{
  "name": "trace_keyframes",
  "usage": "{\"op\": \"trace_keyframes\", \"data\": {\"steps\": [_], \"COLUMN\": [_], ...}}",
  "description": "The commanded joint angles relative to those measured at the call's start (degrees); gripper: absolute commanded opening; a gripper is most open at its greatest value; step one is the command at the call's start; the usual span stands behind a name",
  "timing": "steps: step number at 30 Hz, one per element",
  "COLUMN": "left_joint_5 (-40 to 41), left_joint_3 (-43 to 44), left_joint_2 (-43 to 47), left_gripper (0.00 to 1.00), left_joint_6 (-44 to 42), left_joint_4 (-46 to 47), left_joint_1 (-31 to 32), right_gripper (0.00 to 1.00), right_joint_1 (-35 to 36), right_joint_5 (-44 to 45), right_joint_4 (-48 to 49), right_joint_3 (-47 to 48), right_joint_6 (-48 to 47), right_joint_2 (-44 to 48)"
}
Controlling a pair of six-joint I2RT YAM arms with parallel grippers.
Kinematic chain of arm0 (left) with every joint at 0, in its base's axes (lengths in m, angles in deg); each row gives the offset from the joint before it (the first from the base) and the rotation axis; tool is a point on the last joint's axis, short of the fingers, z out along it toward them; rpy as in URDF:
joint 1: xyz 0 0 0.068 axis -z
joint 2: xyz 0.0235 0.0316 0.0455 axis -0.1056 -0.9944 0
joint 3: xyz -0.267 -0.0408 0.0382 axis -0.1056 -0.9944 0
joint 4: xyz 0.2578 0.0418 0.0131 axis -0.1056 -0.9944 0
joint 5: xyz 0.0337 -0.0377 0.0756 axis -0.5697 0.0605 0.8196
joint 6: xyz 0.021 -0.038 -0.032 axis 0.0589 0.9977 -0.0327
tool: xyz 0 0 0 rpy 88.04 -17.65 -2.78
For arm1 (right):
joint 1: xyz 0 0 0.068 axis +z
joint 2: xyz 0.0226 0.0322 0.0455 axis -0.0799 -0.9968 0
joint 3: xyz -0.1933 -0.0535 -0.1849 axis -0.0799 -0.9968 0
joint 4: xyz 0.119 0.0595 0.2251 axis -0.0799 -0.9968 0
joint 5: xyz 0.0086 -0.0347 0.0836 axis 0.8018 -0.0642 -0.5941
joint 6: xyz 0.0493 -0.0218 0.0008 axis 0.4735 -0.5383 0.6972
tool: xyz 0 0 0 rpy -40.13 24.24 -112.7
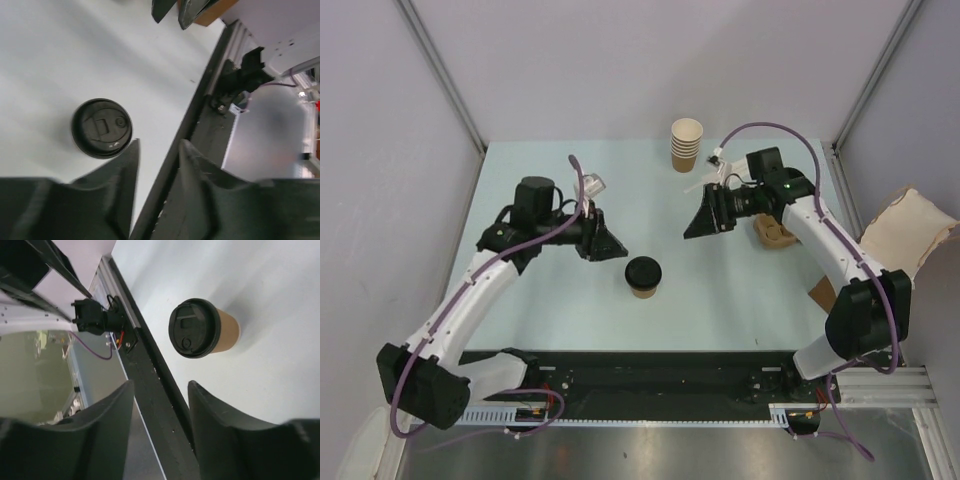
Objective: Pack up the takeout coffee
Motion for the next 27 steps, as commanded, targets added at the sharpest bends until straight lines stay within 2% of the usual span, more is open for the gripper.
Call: {"op": "trace_keyframes", "data": {"steps": [1, 4, 7, 10, 16, 27], "left_joint_5": [-7.45, -7.45, -6.32, -5.96, -4.12, -0.16], "left_joint_3": [-8.43, -10.2, -10.2, -10.99, -11.35, -11.7], "left_joint_2": [-2.51, -4.8, -8.04, -10.42, -12.97, -18.86], "left_gripper": [0.34, 0.24, 0.19, 0.17, 0.15, 0.11], "left_joint_6": [12.41, 14.36, 14.72, 14.54, 13.75, 8.74], "left_joint_4": [17.45, 20.45, 19.84, 19.22, 18.52, 13.51], "left_joint_1": [0.01, 0.27, 0.62, 0.98, 2.38, 2.21], "right_gripper": [0.44, 0.28, 0.18, 0.14, 0.09, 0.07], "right_joint_1": [4.32, 7.05, 8.82, 10.49, 12.95, 14.8], "right_joint_5": [-2.4, -2.75, -3.02, -3.45, -3.9, -3.9], "right_joint_4": [2.34, 3.39, 4.98, 6.91, 9.89, 12.1], "right_joint_3": [0.03, -0.32, -0.59, -0.76, -0.85, -0.76], "right_joint_6": [1.46, 2.6, 4.0, 5.5, 8.31, 9.98], "right_joint_2": [-2.73, -5.02, -7.39, -9.59, -13.37, -18.47]}}
